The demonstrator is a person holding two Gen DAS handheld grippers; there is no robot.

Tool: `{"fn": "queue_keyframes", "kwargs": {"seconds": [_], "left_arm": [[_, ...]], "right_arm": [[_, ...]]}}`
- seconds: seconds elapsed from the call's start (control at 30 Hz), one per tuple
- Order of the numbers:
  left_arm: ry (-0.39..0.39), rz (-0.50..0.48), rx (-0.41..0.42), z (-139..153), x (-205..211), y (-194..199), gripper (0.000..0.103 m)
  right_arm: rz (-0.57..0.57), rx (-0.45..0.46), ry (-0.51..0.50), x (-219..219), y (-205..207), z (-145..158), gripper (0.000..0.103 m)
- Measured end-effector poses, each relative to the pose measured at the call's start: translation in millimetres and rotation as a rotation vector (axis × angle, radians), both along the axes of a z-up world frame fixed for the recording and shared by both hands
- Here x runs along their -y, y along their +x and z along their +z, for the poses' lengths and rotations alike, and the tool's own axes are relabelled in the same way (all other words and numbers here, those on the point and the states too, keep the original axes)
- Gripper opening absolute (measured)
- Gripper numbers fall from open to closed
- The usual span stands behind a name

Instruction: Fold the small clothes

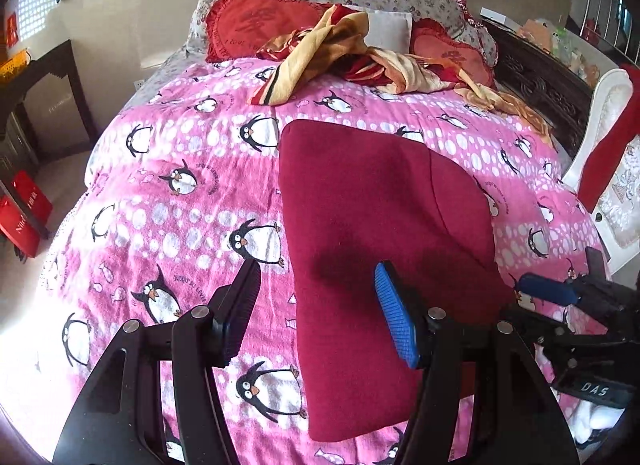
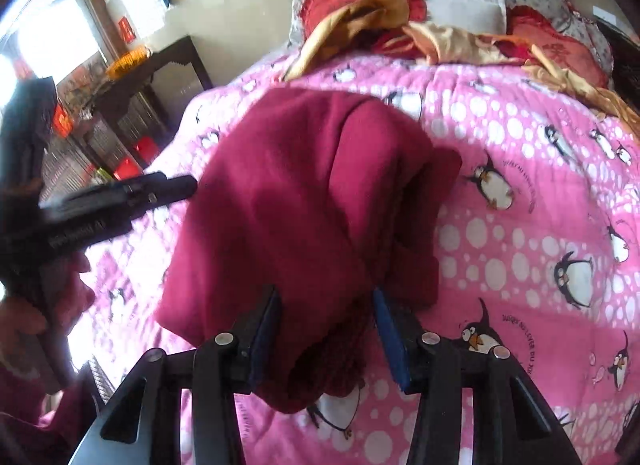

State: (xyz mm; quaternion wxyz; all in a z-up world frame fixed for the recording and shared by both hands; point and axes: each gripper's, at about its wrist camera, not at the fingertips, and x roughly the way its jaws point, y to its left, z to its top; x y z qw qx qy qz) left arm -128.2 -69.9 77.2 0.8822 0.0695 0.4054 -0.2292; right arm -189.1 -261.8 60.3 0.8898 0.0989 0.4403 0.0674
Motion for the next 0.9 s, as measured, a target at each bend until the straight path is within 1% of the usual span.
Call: {"fn": "queue_keyframes", "kwargs": {"seconds": [0.07, 0.17, 0.2, 0.23, 0.27, 0.37, 0.5, 0.57, 0.6, 0.63, 0.9], "left_arm": [[-0.002, 0.006, 0.015, 5, -2, -5, 0.06], [-0.009, 0.016, 0.041, 12, -6, -12, 0.06], [-0.009, 0.022, 0.05, 14, -7, -15, 0.06], [-0.01, 0.027, 0.059, 16, -9, -17, 0.06], [-0.012, 0.028, 0.065, 18, -10, -19, 0.06], [-0.01, 0.034, 0.082, 21, -13, -26, 0.06], [-0.002, 0.039, 0.11, 25, -15, -33, 0.06], [-0.006, 0.044, 0.117, 27, -17, -35, 0.06], [-0.008, 0.046, 0.119, 27, -18, -35, 0.06], [-0.01, 0.047, 0.12, 28, -19, -36, 0.06], [-0.017, 0.047, 0.124, 30, -20, -38, 0.06]], "right_arm": [[-0.027, 0.047, -0.015, 0, -4, 18, 0.052], [-0.051, 0.104, -0.025, -5, -11, 36, 0.054], [-0.065, 0.117, -0.034, -7, -12, 41, 0.058], [-0.08, 0.123, -0.042, -9, -10, 44, 0.065], [-0.096, 0.127, -0.048, -12, -9, 46, 0.068], [-0.135, 0.141, -0.043, -16, -9, 49, 0.069], [-0.169, 0.15, -0.063, -19, -6, 55, 0.069], [-0.178, 0.156, -0.069, -21, -7, 58, 0.071], [-0.184, 0.156, -0.072, -21, -8, 58, 0.075], [-0.189, 0.157, -0.076, -21, -8, 59, 0.077], [-0.201, 0.159, -0.082, -24, -8, 62, 0.079]]}}
